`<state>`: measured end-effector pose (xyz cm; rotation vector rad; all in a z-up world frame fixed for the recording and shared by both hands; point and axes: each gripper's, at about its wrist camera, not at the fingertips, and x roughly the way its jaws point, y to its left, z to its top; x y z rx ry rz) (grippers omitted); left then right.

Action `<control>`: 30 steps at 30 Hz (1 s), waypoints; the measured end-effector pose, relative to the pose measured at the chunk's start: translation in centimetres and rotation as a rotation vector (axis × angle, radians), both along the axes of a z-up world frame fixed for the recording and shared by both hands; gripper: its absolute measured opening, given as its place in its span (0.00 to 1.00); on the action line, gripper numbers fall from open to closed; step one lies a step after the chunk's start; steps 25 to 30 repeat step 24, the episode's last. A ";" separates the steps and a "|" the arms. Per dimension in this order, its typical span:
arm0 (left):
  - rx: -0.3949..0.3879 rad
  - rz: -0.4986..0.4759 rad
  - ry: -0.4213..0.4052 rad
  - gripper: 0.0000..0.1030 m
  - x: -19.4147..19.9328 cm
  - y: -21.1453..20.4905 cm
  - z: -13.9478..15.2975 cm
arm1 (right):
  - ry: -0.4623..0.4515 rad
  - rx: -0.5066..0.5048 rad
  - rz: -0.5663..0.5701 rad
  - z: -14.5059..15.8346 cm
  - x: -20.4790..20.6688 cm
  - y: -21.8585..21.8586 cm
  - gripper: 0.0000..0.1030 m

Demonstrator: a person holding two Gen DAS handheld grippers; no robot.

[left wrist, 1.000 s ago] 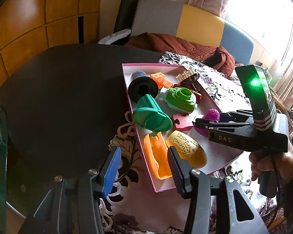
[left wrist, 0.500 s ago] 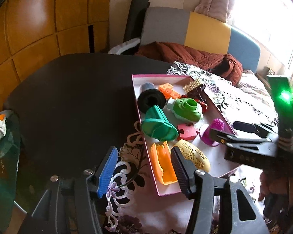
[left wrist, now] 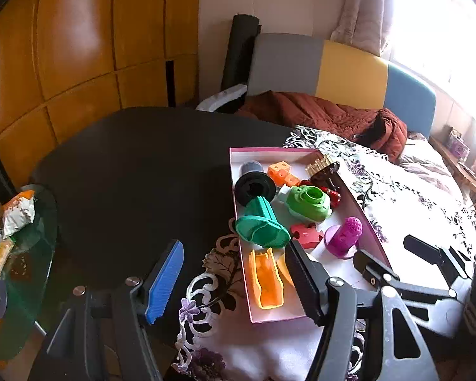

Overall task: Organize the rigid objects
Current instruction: 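Open the right tool to release the magenta cup and withdraw it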

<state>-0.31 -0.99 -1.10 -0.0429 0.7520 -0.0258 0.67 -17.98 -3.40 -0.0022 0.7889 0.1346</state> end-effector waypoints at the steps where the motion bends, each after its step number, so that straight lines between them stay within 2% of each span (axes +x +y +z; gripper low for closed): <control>1: 0.005 0.005 -0.003 0.65 -0.1 0.0 0.0 | -0.004 -0.001 0.000 0.1 -0.2 0.0 0.83; 10: -0.009 0.009 -0.022 0.65 -0.8 0.3 0.3 | -0.037 -0.005 -0.009 1.0 -1.0 0.2 0.83; 15: 0.013 0.016 -0.062 0.58 -1.2 0.4 0.6 | -0.040 -0.016 -0.003 1.1 -1.1 0.6 0.83; 18: 0.011 0.019 -0.056 0.55 -1.1 0.6 0.6 | -0.040 -0.018 -0.002 1.0 -1.1 0.7 0.83; 30: 0.005 0.019 -0.053 0.55 -1.0 0.8 0.5 | -0.042 -0.019 -0.010 1.0 -1.1 0.6 0.83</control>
